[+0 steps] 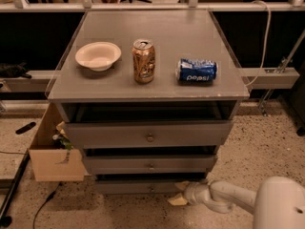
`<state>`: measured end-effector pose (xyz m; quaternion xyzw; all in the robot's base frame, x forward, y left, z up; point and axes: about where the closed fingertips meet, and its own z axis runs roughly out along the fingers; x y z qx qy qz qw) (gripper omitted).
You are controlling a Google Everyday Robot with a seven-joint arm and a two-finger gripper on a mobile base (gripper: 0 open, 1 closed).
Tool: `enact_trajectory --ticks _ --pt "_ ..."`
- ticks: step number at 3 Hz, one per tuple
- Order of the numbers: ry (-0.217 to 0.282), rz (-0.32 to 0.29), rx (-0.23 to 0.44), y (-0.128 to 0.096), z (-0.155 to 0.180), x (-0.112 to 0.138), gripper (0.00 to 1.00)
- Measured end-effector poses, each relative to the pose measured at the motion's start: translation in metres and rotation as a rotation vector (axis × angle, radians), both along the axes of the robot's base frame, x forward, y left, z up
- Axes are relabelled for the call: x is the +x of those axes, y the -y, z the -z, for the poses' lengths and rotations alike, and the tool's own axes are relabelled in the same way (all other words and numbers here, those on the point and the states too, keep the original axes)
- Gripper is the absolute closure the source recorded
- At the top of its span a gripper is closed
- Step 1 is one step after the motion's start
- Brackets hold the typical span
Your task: Close bottom drawer
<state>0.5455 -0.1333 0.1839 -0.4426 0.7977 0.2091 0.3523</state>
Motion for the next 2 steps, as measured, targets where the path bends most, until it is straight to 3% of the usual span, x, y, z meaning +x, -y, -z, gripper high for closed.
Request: enact_trajectory --ticks 2 --pt "0.001 0.008 -0.003 -0.0011 0.0047 -0.0097 0.00"
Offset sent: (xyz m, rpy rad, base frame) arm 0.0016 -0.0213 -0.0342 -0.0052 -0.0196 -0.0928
